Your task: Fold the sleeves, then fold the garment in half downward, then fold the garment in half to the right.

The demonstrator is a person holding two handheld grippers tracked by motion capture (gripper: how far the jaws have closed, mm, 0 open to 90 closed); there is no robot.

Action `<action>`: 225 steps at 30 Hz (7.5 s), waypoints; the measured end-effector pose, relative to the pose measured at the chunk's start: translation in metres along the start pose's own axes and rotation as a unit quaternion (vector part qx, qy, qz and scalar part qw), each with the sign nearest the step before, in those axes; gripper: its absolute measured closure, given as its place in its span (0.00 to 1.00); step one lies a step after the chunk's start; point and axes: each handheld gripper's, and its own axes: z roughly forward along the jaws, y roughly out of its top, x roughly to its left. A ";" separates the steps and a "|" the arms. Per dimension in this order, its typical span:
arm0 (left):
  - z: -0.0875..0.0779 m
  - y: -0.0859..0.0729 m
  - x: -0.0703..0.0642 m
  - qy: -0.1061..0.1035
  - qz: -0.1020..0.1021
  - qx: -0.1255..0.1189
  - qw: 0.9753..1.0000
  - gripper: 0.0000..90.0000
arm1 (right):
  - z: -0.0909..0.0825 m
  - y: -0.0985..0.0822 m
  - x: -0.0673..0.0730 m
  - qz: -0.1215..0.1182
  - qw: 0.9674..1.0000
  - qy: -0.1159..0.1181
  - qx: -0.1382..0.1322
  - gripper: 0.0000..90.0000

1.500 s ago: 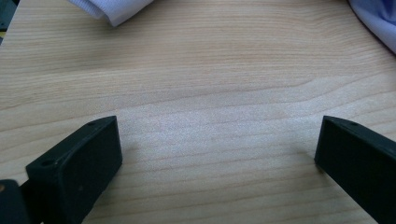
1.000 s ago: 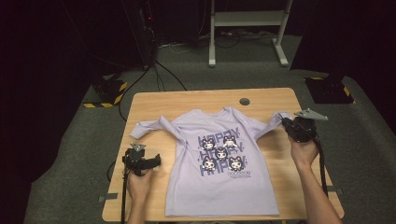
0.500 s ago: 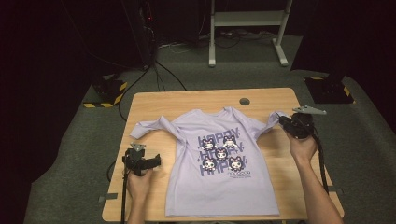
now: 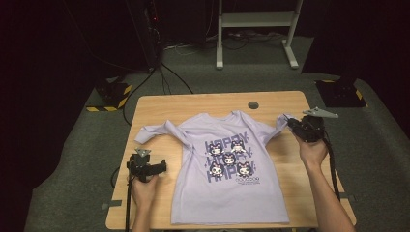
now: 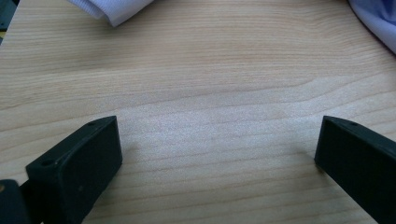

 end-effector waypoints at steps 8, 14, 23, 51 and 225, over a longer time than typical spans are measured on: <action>0.000 0.000 0.000 0.000 0.000 0.000 1.000 0.01 | 0.011 0.019 0.029 -0.036 0.999 0.019 0.001 0.93; 0.000 0.000 0.000 0.000 0.001 0.000 1.000 0.01 | 0.022 0.027 0.050 -0.063 0.998 0.025 0.006 0.93; 0.000 0.000 0.000 0.000 0.000 0.000 1.000 0.01 | 0.038 0.039 0.078 -0.091 0.995 0.049 0.008 0.94; 0.000 0.000 0.000 0.000 0.001 0.000 1.000 0.01 | 0.072 0.070 0.149 -0.104 0.989 0.105 -0.010 0.94; 0.014 0.065 0.013 0.004 -0.013 -0.015 1.000 0.15 | 0.011 -0.124 -0.039 0.023 0.991 -0.082 0.102 0.15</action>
